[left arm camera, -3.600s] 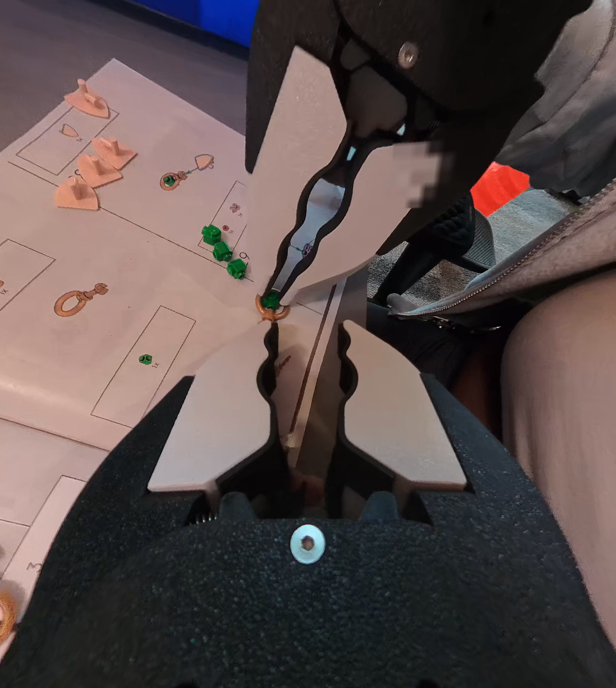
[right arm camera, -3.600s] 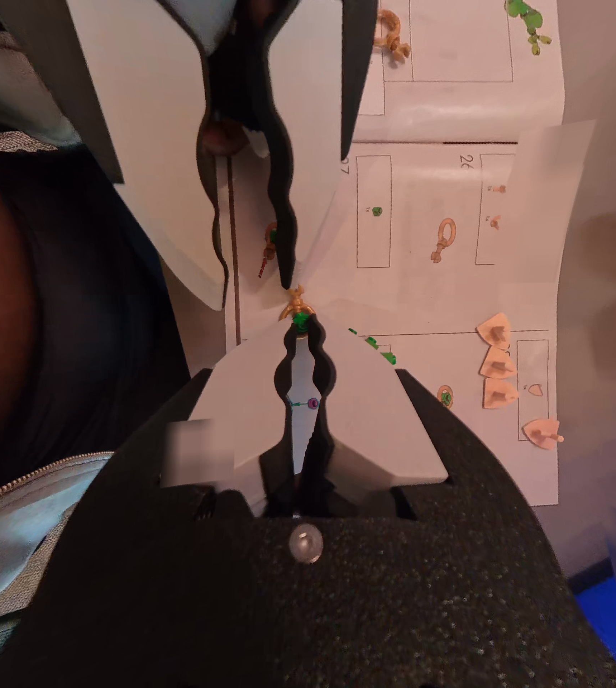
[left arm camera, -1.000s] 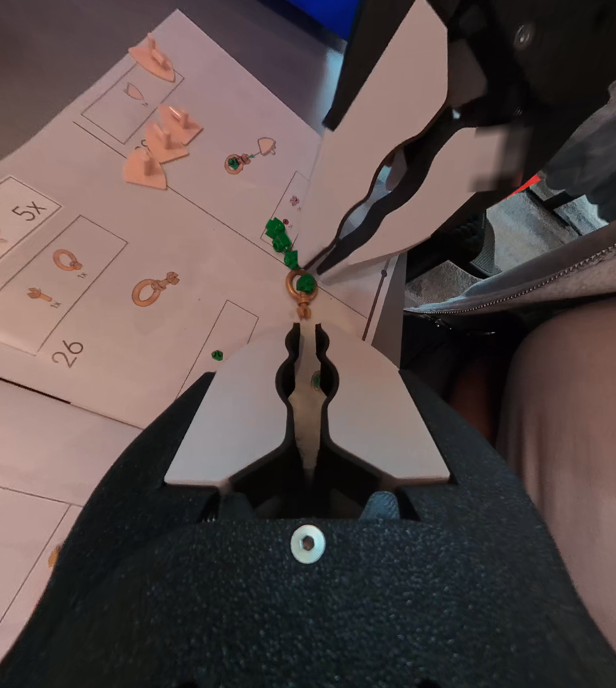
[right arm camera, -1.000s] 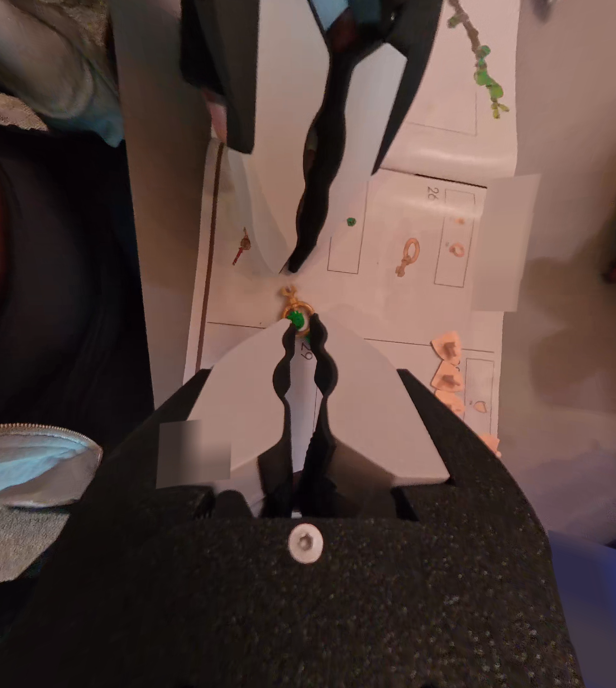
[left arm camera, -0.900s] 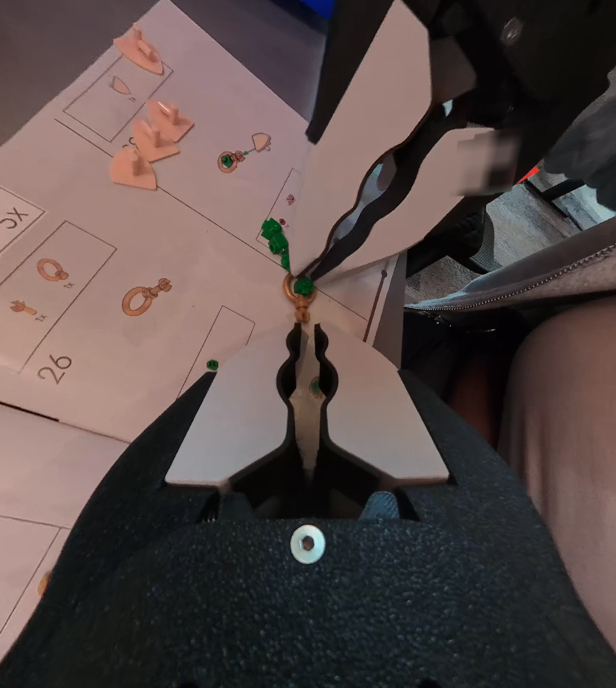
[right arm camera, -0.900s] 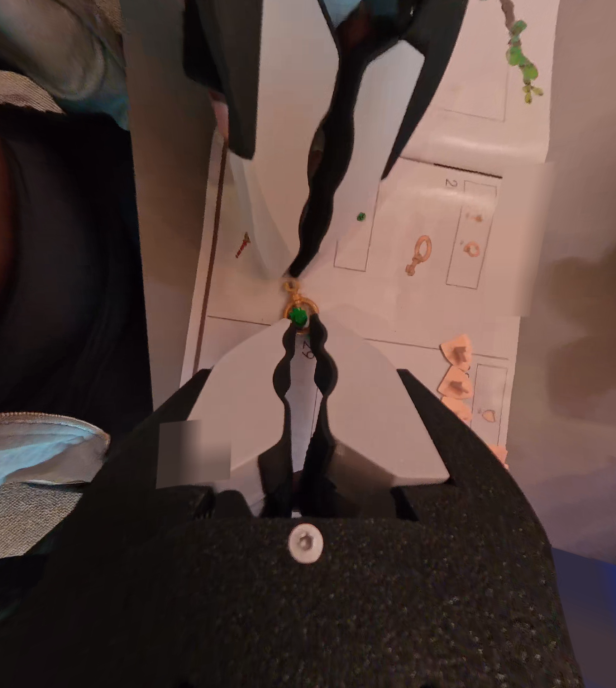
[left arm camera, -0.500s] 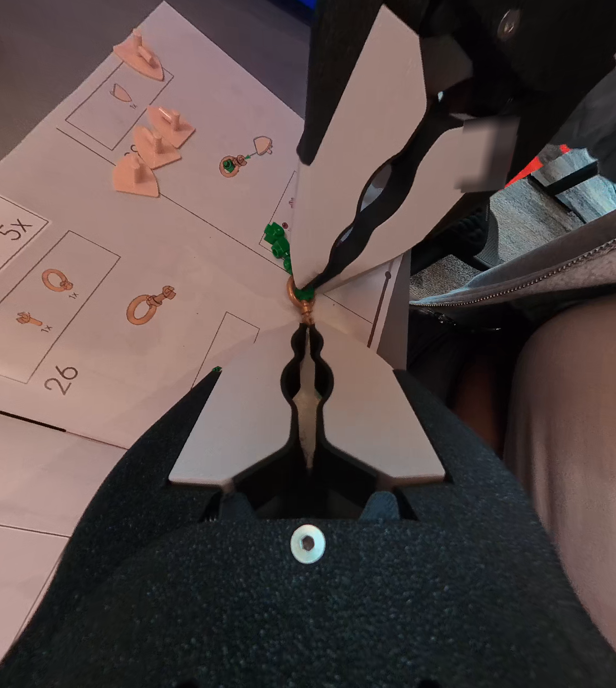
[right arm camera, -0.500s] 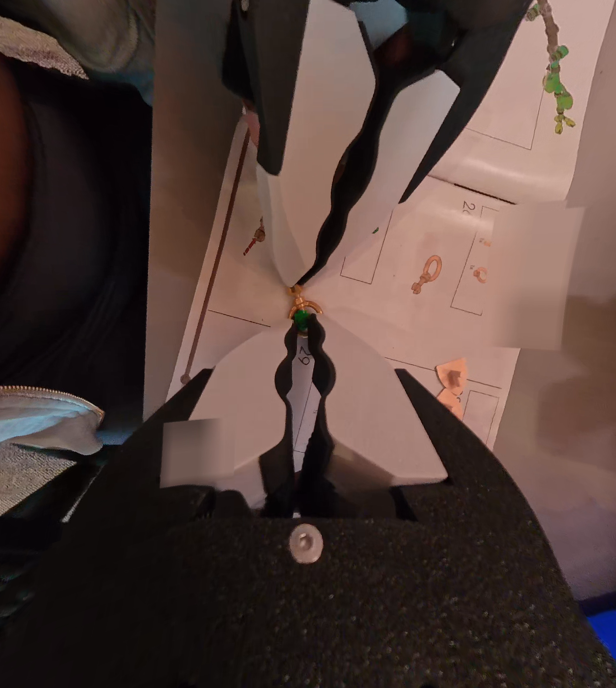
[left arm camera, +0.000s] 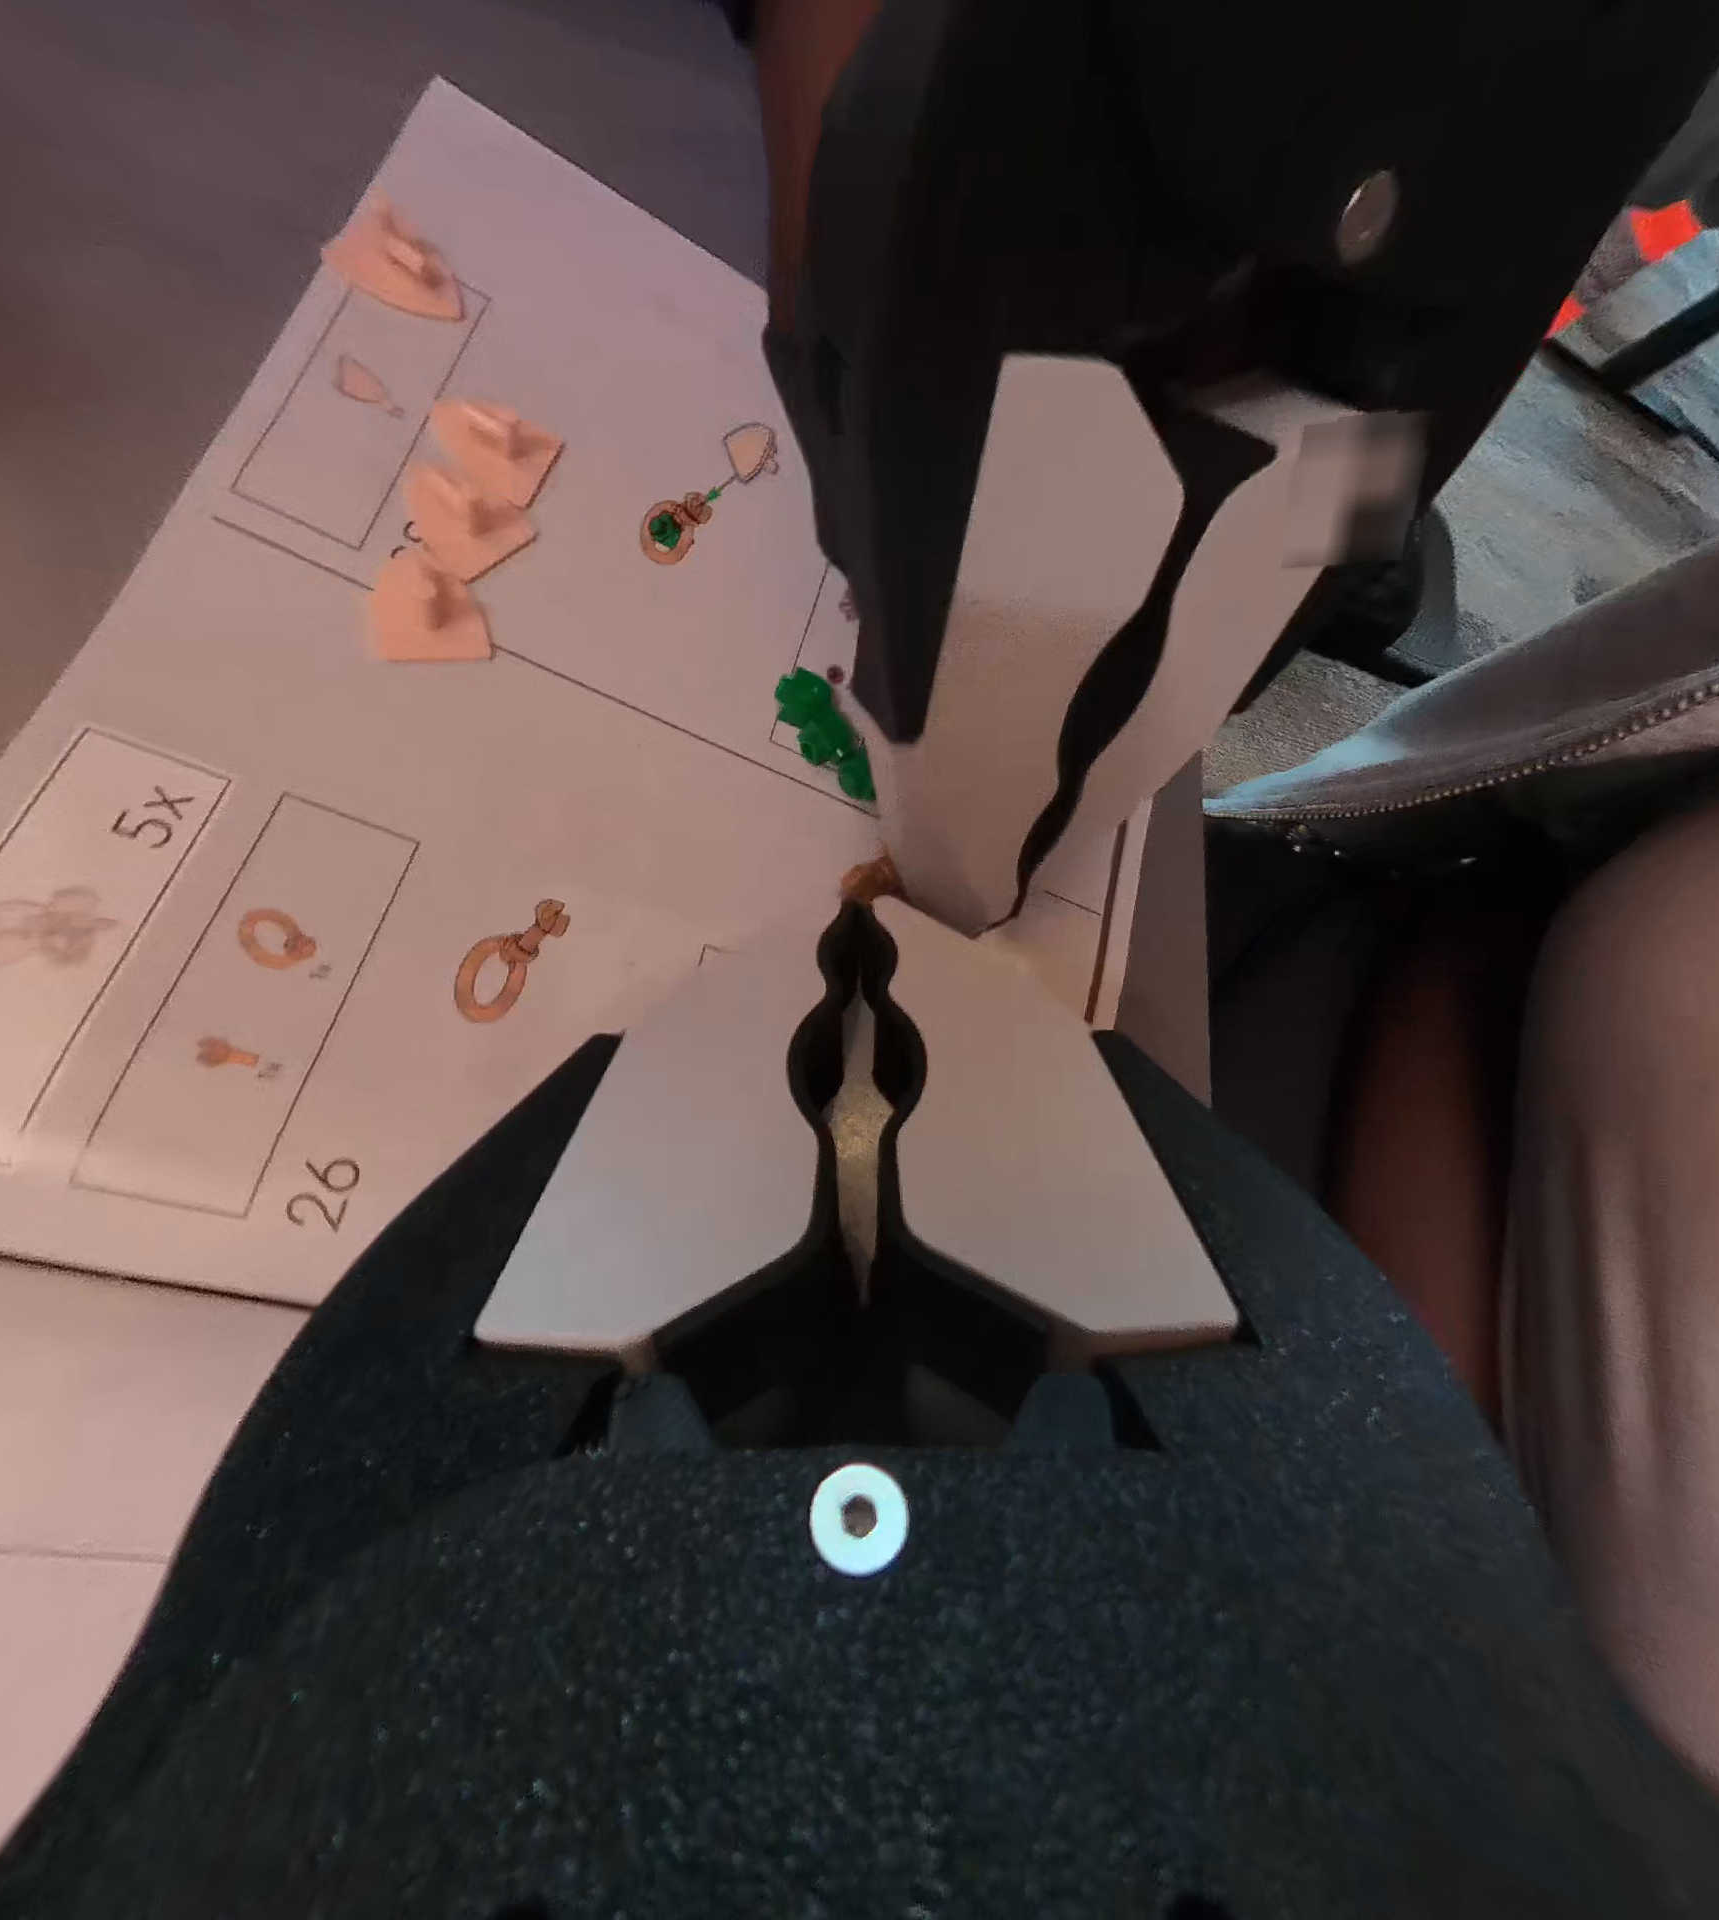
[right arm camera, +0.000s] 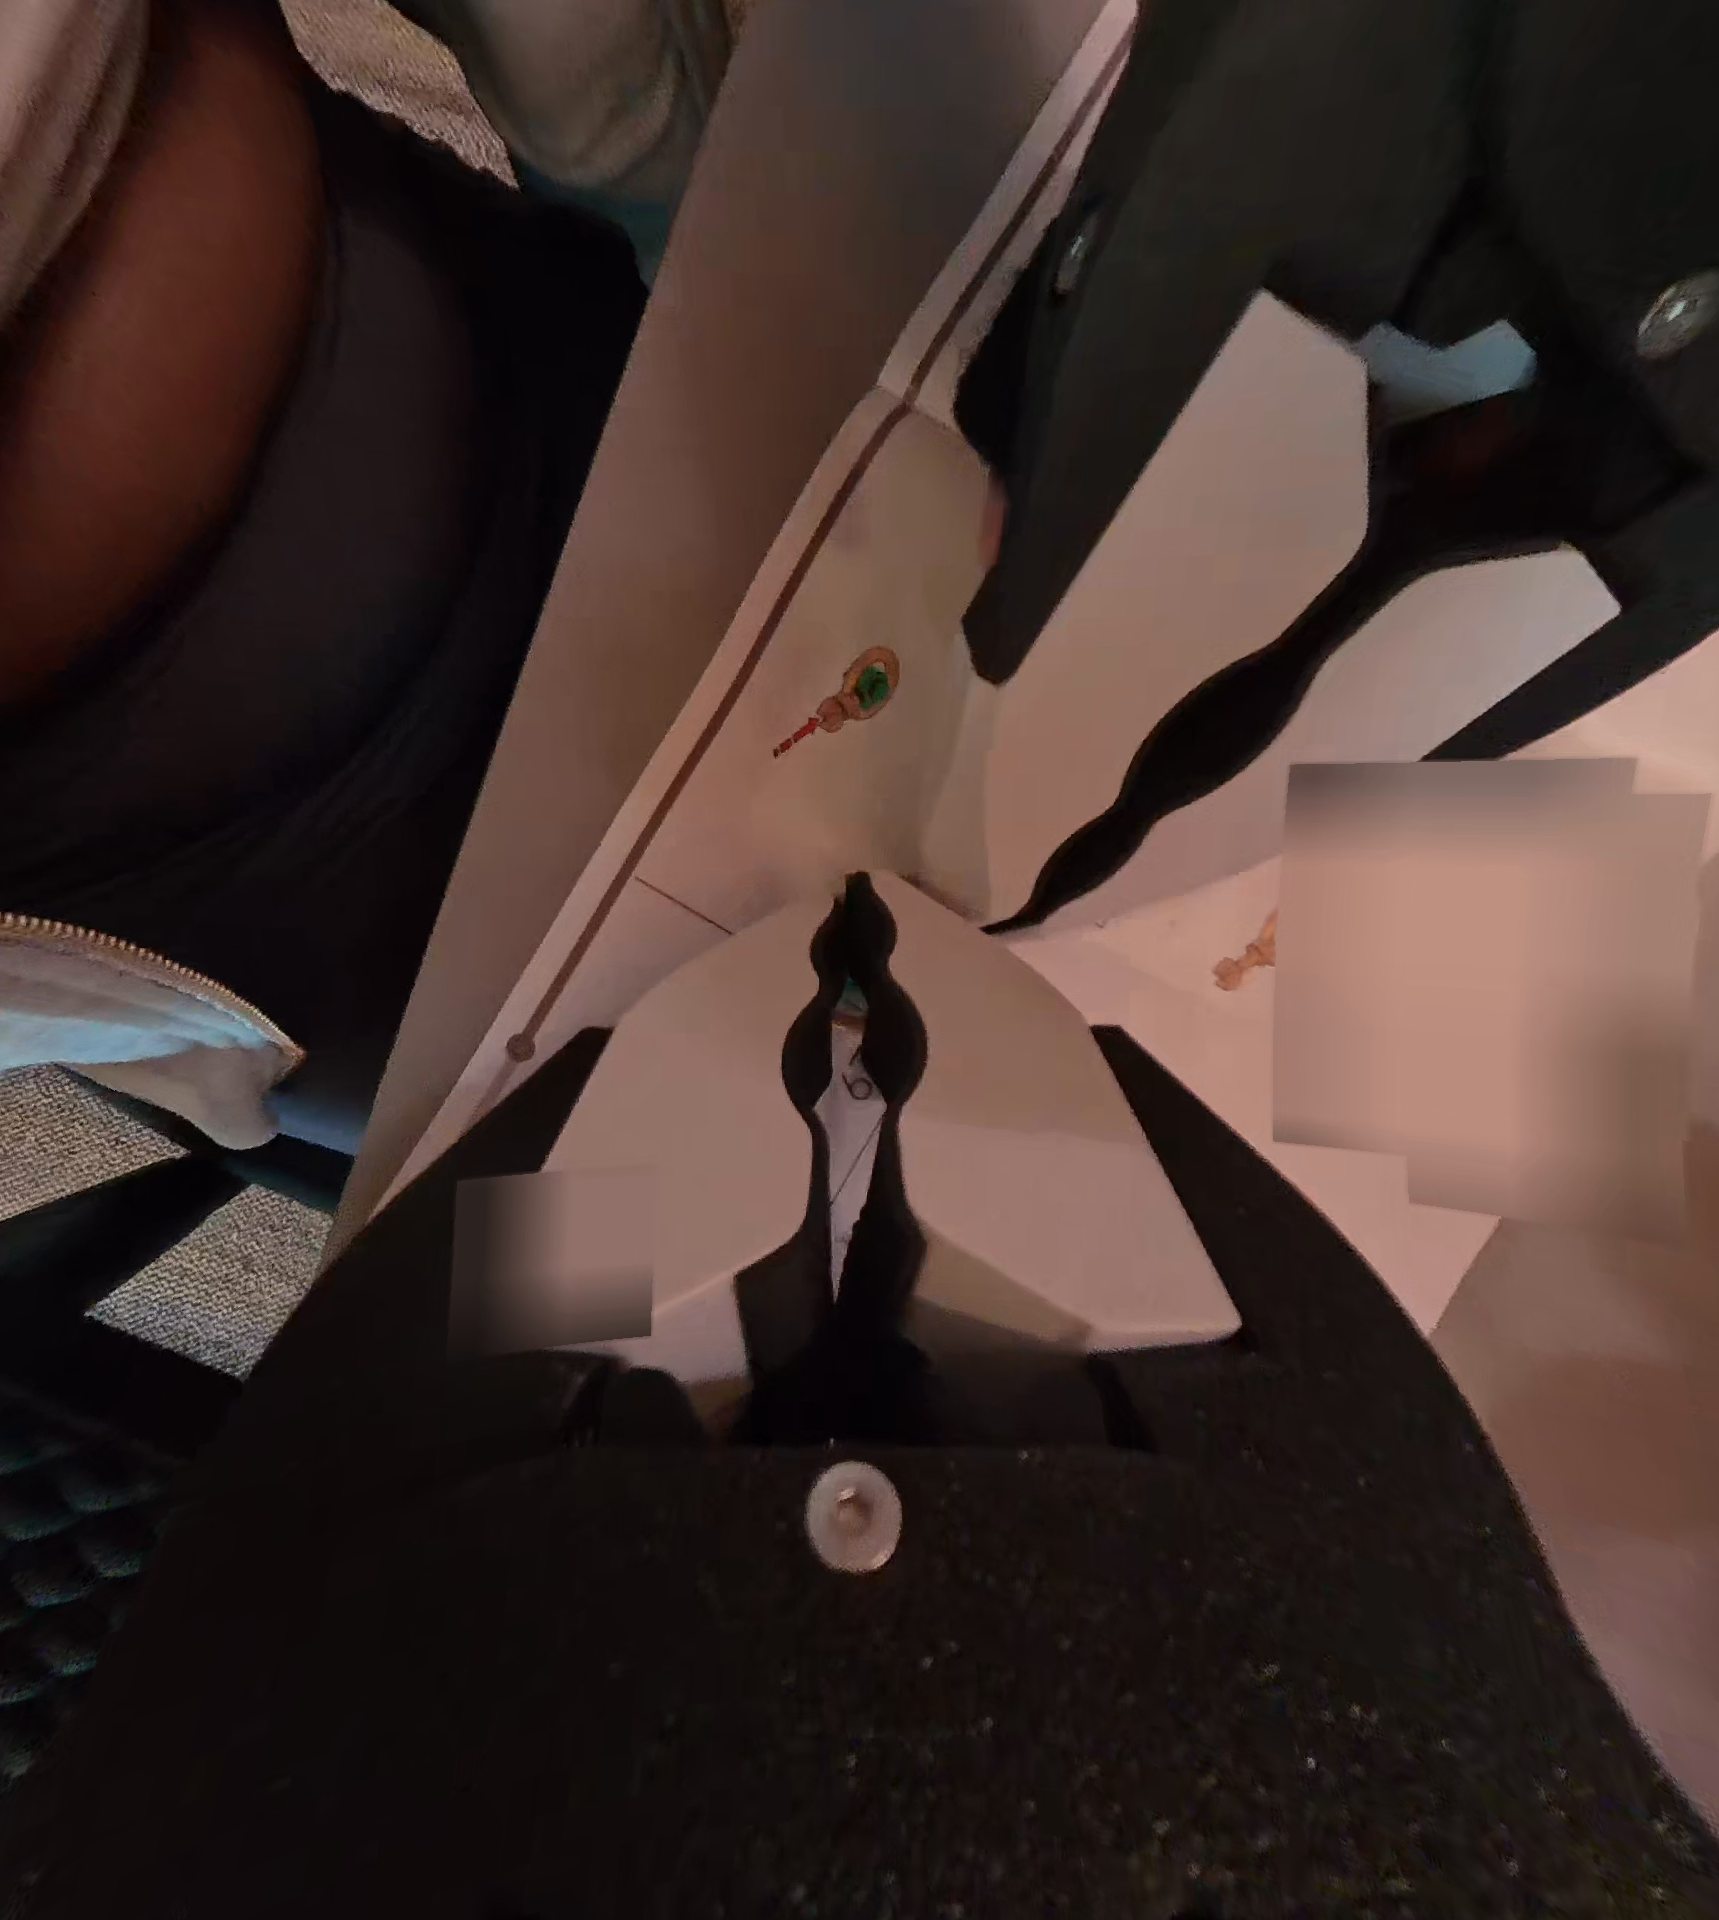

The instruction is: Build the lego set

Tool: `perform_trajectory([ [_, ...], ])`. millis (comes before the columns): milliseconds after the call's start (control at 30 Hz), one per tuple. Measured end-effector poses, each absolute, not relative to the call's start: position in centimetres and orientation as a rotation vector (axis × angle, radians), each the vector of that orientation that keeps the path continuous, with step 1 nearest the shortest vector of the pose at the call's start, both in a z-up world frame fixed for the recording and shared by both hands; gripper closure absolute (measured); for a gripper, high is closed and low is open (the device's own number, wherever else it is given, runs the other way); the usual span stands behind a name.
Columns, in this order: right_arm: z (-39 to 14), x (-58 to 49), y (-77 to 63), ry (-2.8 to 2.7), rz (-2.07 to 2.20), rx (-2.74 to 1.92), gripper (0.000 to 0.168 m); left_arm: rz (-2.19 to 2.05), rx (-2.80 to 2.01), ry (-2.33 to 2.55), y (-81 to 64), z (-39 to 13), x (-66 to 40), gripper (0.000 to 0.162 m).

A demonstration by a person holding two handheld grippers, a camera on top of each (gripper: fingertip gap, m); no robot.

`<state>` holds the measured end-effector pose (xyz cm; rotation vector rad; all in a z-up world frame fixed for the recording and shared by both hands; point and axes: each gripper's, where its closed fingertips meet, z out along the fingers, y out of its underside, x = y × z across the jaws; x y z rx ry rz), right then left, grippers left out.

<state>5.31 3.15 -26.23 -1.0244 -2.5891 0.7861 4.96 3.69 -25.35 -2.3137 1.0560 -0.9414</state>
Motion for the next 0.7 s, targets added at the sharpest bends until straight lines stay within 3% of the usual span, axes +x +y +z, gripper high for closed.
perform_trajectory([
  [367,-24.5,7.2,5.8,-2.151,0.687,-1.48,0.155,-0.979,-2.301,1.113,3.7,-25.1,4.8,0.162],
  [533,-25.4,6.6,5.6,-2.152,0.608,-1.362,0.144,-0.945,-2.304,1.171,4.3,-25.1,4.9,0.162],
  [700,-25.6,6.5,5.0,-2.343,0.722,-1.306,0.145,-0.983,-2.309,1.194,4.4,-25.4,5.0,0.162],
])
